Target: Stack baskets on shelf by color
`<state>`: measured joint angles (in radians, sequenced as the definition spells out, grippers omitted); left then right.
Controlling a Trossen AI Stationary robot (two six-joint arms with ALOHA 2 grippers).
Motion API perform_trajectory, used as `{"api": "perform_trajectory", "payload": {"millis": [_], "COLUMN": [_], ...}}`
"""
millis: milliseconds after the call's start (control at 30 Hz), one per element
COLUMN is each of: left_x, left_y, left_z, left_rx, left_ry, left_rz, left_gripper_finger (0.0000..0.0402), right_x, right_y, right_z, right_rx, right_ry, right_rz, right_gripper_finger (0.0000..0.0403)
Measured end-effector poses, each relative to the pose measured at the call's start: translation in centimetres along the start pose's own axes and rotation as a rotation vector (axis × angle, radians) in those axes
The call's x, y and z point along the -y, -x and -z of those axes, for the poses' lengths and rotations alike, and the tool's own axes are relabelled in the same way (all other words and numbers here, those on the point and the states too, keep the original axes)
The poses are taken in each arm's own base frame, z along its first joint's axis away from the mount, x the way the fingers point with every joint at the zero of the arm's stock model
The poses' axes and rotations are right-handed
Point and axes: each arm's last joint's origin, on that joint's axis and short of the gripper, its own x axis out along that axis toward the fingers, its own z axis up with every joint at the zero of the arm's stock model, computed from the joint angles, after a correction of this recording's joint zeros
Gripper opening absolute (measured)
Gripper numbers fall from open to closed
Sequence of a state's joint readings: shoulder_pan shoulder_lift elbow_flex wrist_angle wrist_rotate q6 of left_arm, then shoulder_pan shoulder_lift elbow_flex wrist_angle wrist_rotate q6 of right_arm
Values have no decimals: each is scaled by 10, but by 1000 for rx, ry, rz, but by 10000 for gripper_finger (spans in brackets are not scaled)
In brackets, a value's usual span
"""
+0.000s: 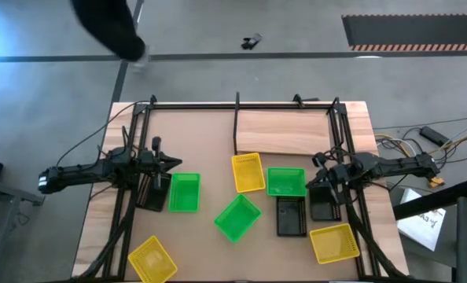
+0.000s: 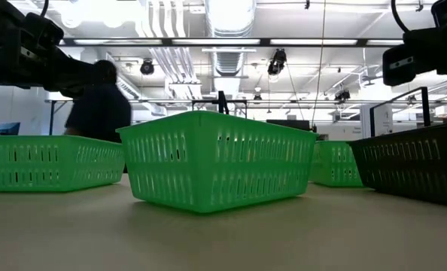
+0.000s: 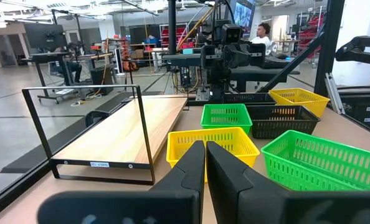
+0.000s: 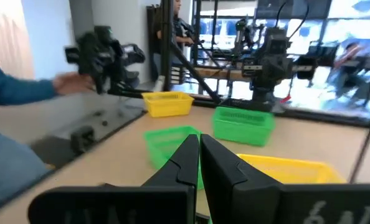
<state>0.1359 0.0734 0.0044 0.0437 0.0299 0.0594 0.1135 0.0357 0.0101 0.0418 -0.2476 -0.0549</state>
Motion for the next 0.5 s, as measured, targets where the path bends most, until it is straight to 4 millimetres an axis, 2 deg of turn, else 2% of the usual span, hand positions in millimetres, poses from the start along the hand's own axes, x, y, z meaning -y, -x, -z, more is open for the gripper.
{"api": "perform_trajectory", "payload": {"millis": [100,167,400,500], "left_x": [0,0,0,0], "left_y": [0,0,0,0], "left_z": [0,0,0,0], "left_rx": [0,0,0,-1], "left_ry": [0,0,0,0], "left_rz": [0,0,0,0], "left_gripper_finger": [0,0,0,0], "right_x": [2,3,5,9], "right_y": [0,0,4,1], "right_z": [1,0,-26,-25], "right_rx": [-13,-5,283,285], "right_ry": [123,142,-192,-322], "right_rz": [70,87,146,230], "right_gripper_finger": [9,9,9,9]}}
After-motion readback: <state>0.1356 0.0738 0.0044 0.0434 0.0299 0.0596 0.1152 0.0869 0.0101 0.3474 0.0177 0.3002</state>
